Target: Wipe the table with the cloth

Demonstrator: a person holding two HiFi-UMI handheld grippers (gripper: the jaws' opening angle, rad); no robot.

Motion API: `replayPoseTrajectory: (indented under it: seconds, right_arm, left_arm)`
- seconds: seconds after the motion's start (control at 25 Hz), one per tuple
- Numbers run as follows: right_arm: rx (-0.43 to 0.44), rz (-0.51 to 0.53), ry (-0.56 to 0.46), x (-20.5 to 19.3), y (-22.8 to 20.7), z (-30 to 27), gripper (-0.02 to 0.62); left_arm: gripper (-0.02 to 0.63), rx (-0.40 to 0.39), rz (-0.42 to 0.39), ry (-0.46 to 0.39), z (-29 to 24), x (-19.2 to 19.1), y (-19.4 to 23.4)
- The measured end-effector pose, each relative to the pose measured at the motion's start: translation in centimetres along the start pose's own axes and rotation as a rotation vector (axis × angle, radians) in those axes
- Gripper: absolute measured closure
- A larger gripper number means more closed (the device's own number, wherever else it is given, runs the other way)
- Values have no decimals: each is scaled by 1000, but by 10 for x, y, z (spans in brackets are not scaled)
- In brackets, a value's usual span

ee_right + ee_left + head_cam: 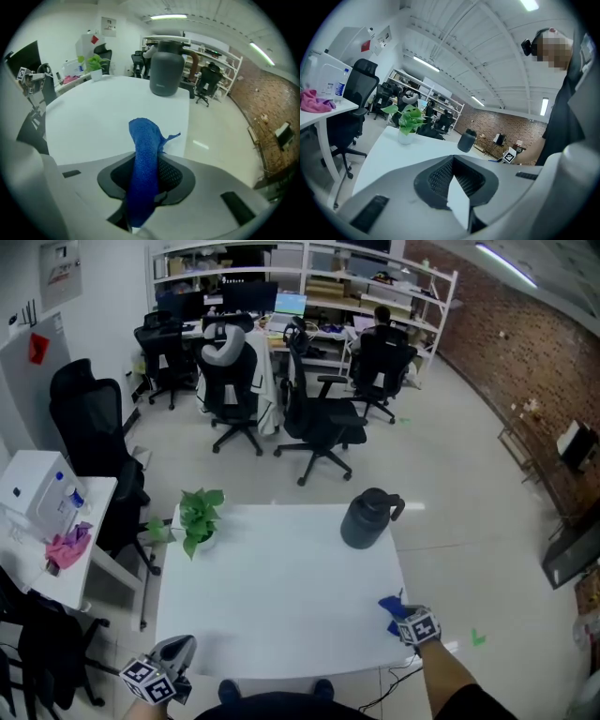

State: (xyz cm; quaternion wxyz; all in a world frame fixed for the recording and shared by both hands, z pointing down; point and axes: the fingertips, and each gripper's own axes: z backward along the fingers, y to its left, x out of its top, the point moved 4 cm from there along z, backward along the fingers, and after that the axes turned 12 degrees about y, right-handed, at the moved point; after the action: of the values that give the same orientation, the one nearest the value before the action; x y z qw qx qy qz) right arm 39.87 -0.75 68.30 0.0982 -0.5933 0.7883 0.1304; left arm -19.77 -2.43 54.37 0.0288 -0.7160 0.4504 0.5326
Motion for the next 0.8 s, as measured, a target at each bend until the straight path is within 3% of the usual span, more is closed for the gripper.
replayPoseTrajectory:
  seconds: [0.32, 0.36, 0.44, 0.6, 0.8]
  right_arm:
    - [-3, -106, -26, -19, -15, -13, 455]
    - [2, -108, -30, -18, -15, -13, 430]
    - [18, -110, -63, -13, -13, -8, 300]
    - [26, -120, -199, -1, -3, 30, 279]
    - [73, -69, -436, 23, 13, 116, 281]
  left_arm:
    - [606, 5, -25, 18, -2, 6, -19]
    - [606, 6, -29, 18, -1, 7, -19]
    - [606, 10, -32, 15, 3, 9, -18]
    - [606, 18, -31, -10, 13, 13, -15]
    - [606, 29, -37, -62, 26, 22, -6]
